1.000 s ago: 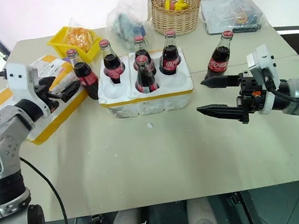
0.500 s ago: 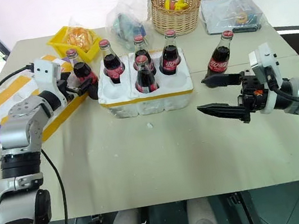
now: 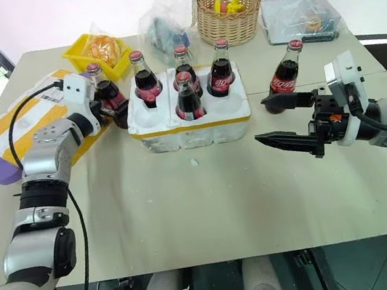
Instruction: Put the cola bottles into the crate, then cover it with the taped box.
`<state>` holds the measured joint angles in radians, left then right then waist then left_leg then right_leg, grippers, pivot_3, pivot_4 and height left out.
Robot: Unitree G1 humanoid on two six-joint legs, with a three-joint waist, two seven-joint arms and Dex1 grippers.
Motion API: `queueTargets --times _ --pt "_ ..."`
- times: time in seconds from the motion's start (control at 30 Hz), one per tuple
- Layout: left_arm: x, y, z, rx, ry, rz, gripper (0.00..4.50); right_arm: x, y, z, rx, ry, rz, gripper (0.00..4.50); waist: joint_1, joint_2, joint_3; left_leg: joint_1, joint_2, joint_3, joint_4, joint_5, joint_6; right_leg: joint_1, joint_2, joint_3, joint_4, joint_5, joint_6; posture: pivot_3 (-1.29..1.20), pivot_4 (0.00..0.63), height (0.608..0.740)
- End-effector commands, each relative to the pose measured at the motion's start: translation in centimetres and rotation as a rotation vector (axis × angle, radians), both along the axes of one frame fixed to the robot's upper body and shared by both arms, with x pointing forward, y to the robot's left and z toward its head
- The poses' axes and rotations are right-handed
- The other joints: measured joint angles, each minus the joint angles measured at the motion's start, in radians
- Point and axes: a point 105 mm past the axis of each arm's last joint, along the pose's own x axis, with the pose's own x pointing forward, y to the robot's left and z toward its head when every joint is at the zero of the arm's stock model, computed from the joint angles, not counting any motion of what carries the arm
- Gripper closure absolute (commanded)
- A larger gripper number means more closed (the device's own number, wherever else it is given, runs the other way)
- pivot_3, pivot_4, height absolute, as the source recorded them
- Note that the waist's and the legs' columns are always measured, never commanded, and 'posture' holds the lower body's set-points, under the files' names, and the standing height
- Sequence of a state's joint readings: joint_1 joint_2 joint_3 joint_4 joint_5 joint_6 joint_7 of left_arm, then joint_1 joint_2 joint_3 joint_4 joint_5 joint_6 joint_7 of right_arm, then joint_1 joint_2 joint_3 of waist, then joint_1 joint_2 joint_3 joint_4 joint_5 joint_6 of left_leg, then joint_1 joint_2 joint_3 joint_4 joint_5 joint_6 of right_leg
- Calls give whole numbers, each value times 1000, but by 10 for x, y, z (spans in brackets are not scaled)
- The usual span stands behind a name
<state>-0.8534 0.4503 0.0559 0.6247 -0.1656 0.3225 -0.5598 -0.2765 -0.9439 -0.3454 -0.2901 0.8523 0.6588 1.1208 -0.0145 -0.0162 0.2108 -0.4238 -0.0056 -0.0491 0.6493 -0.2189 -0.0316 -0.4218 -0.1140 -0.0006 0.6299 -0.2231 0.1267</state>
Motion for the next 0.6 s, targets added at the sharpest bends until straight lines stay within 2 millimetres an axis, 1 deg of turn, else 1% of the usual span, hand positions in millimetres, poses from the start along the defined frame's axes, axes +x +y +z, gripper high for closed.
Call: queueTargets --times 0.03,0.1,0.2,0.27,0.6 --pt "2 5 14 11 -50 1 42 -6 1 15 0 -64 10 0 2 0 0 0 0 0 0 0 0 0 0 0 0 0 0 0 150 737" --pt "1 6 15 4 -53 -1 42 -5 1 15 1 -63 9 0 4 0 0 0 0 0 0 0 0 0 0 0 0 0 0 0 150 737" --pt "1 7 17 -2 -63 6 800 -5 1 15 2 -61 9 0 4 0 0 -1 0 0 0 0 0 0 0 0 0 0 0 0 150 737" --pt "1 8 19 -4 -69 10 1674 -5 2 15 3 -60 10 0 4 0 0 -1 0 0 0 0 0 0 0 0 0 0 0 0 150 737" --pt "-1 10 31 -5 -104 4 1674 -3 1 14 5 -58 8 0 4 0 0 -1 0 0 0 0 0 0 0 0 0 0 0 0 150 737"
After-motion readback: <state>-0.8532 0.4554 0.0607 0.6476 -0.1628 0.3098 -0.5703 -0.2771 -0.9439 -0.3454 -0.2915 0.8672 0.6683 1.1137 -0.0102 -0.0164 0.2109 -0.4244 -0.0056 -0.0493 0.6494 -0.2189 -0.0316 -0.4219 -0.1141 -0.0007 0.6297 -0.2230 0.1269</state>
